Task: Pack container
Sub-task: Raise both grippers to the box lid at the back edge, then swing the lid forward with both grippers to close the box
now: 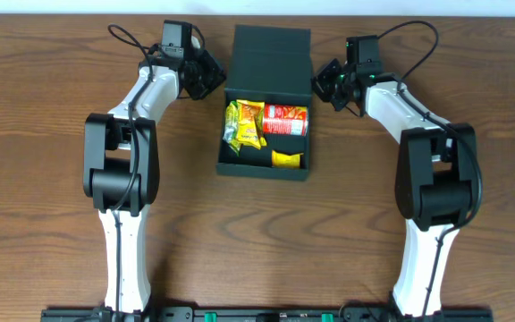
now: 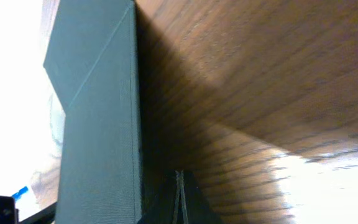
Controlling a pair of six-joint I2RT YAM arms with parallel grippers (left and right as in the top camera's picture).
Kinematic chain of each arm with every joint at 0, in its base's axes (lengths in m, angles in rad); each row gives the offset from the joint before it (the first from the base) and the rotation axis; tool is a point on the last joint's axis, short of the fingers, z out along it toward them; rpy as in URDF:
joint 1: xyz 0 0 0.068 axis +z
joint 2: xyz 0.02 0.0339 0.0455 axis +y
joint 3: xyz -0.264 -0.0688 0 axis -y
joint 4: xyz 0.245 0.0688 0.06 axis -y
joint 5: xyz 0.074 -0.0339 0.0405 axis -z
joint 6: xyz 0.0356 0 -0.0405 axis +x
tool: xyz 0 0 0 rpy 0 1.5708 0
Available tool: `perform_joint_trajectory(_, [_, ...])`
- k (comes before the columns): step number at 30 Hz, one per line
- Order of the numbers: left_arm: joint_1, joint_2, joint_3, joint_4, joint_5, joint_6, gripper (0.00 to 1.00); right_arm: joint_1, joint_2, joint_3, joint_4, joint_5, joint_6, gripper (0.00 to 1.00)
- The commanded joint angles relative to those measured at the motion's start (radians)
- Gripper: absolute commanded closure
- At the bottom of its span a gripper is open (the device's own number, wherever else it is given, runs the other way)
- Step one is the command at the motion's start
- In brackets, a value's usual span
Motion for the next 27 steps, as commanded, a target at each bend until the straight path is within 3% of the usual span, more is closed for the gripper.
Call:
perform_joint_trajectory(1, [-0.002,0.007,0.024,0.017,0.062,-0.058,0.94,0.013,0.001,0.017,0.021,-0.037,0.037,0.98])
perform_joint_trajectory(23, [-0.005,0.007,0.024,0.129,0.275,-0.175,0.94,-0.006,0.001,0.017,0.164,-0.146,0.104,0.98])
perform_joint_trajectory(27, [-0.005,0.007,0.024,0.217,0.298,-0.229,0.94,-0.007,0.001,0.017,0.166,-0.18,0.111,0.98])
